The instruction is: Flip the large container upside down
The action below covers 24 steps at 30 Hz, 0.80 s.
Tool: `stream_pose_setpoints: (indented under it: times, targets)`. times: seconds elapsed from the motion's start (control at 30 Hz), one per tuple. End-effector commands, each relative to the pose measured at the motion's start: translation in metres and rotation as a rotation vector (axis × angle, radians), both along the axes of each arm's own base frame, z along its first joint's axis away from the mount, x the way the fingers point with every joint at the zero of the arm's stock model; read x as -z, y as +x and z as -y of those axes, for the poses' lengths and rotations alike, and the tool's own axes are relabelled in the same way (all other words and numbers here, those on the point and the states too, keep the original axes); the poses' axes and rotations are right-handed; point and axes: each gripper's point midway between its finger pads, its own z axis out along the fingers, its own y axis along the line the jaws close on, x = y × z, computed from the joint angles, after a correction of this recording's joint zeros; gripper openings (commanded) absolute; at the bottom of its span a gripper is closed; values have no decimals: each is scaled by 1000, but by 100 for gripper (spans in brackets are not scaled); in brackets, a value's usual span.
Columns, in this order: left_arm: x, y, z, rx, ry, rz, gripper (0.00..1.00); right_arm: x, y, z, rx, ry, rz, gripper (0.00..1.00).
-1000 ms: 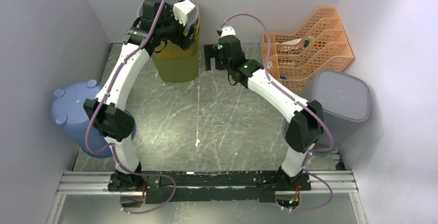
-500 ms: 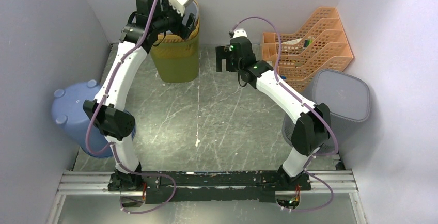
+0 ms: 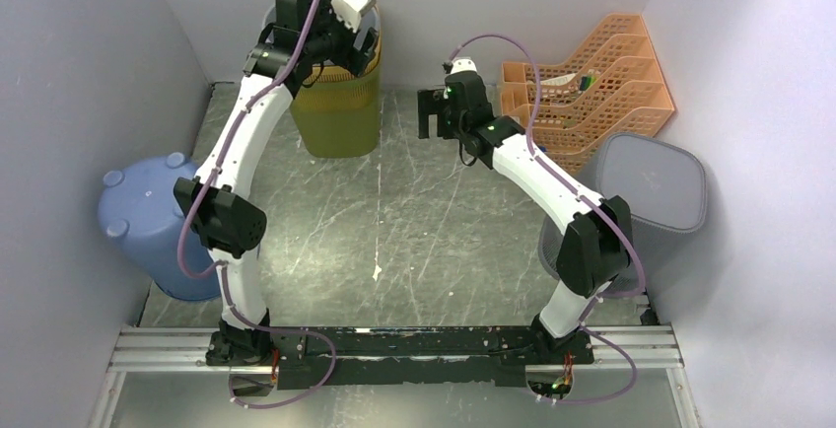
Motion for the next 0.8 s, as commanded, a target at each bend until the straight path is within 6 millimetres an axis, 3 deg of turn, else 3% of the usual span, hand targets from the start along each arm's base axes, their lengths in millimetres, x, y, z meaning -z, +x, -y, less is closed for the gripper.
stream_pose_setpoints:
  times: [0.0, 0.2, 0.27, 0.53, 0.77]
  targets:
    - [6, 12, -9, -55, 26, 14, 96, 2, -4, 8, 3, 0, -4, 100]
    - [41, 19, -17, -89, 71, -70, 93, 10, -9, 13, 8, -2, -20, 100]
    - [45, 20, -22, -100, 65, -84, 92, 13, -9, 15, 9, -3, -25, 100]
    - [-33, -19, -24, 98, -212, 7, 93, 20, -6, 12, 4, 1, -35, 100]
    - [-61, -37, -28, 178, -300, 47, 93, 31, -3, 12, 3, -4, -54, 100]
